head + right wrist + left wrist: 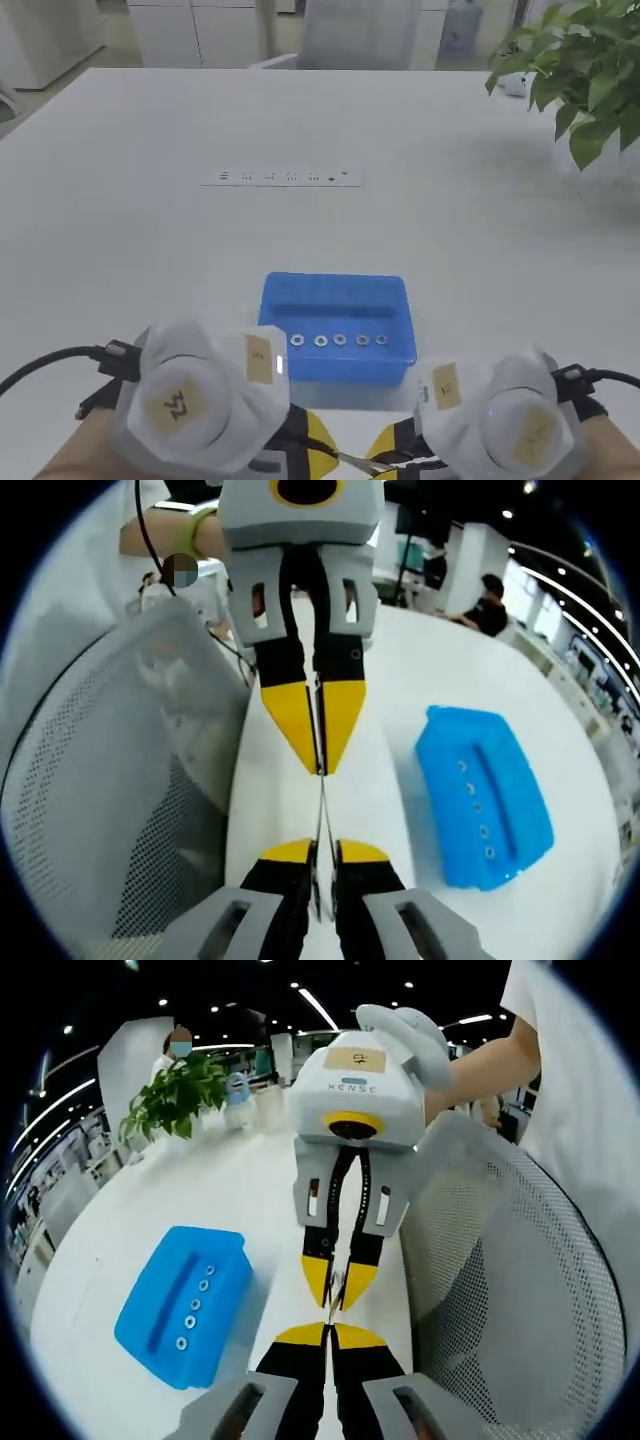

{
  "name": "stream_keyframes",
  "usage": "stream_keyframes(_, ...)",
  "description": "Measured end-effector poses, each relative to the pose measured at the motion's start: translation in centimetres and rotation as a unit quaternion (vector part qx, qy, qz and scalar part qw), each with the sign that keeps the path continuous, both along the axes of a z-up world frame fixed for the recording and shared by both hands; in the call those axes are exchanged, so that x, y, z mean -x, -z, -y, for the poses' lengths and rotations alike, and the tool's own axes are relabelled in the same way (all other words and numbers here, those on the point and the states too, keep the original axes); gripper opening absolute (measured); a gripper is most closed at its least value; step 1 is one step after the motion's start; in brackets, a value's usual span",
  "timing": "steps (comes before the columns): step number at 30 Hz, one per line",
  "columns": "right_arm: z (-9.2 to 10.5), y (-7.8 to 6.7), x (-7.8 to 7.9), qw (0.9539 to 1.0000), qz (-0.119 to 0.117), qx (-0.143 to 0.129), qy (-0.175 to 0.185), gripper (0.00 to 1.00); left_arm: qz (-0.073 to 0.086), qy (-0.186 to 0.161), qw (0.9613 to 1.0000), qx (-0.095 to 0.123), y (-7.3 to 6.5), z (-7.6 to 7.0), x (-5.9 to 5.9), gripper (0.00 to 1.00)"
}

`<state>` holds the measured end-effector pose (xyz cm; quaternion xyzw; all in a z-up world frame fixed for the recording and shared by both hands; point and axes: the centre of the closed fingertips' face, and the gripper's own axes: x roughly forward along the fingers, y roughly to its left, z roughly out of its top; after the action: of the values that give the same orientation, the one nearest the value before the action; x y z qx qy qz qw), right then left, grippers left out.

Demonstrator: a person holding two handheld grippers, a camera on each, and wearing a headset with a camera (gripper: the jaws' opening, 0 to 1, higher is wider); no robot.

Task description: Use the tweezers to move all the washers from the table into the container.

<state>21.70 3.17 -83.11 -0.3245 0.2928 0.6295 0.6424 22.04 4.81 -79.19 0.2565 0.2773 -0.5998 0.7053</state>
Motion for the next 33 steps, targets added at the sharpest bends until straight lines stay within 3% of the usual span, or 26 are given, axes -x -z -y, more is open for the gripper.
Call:
stream_keyframes(5, -0.4, 0.6, -0.4, 0.9996, -0.001, -0.020, 0.018, 0.14, -0.016, -0.007, 0.9999, -0.002, 0.9, -0.8, 0.0, 0.00)
stream_keyframes(9, -0.2, -0.2, -0.2, 0.9953, -0.017, -0.071, 0.064, 0.32, -0.019, -0.004, 0.9997, -0.016, 2.0, -1.4, 0.0, 0.00)
stream_keyframes(12, 0.8, -0.9, 0.0, 0.9921, -0.019, -0.088, 0.087, 0.40, -0.025, -0.002, 0.9993, -0.029, 2.9, -1.9, 0.1, 0.00)
stream_keyframes(15, 2.9, -1.9, 0.0, 0.9881, -0.006, -0.095, 0.121, 0.45, -0.025, 0.003, 0.9983, -0.053, 3.8, -2.4, 0.0, 0.00)
stream_keyframes(19, 6.1, -3.3, -0.1, 0.9782, 0.013, -0.105, 0.179, 0.52, -0.042, 0.000, 0.9961, -0.077, 4.8, -2.7, -0.2, 0.00)
stream_keyframes(25, 10.7, -5.6, 0.1, 0.9667, 0.058, -0.103, 0.227, 0.57, -0.054, 0.008, 0.9914, -0.119, 5.7, -2.9, 0.3, 0.00)
stream_keyframes(27, 11.7, -6.1, 0.1, 0.9626, 0.067, -0.104, 0.241, 0.59, -0.065, 0.010, 0.9890, -0.132, 5.9, -3.0, 0.5, 0.00)
stream_keyframes(30, 13.5, -7.0, 0.1, 0.9478, 0.075, -0.121, 0.286, 0.59, -0.063, 0.011, 0.9871, -0.147, 6.2, -2.9, 0.4, 0.00)
stream_keyframes(32, 14.0, -7.3, 0.2, 0.9411, 0.074, -0.132, 0.302, 0.60, -0.070, 0.009, 0.9858, -0.152, 6.3, -2.9, 0.5, 0.00)
stream_keyframes(33, 14.2, -7.6, 0.4, 0.9344, 0.071, -0.145, 0.318, 0.61, -0.073, 0.008, 0.9850, -0.156, 6.3, -2.9, 0.5, 0.00)
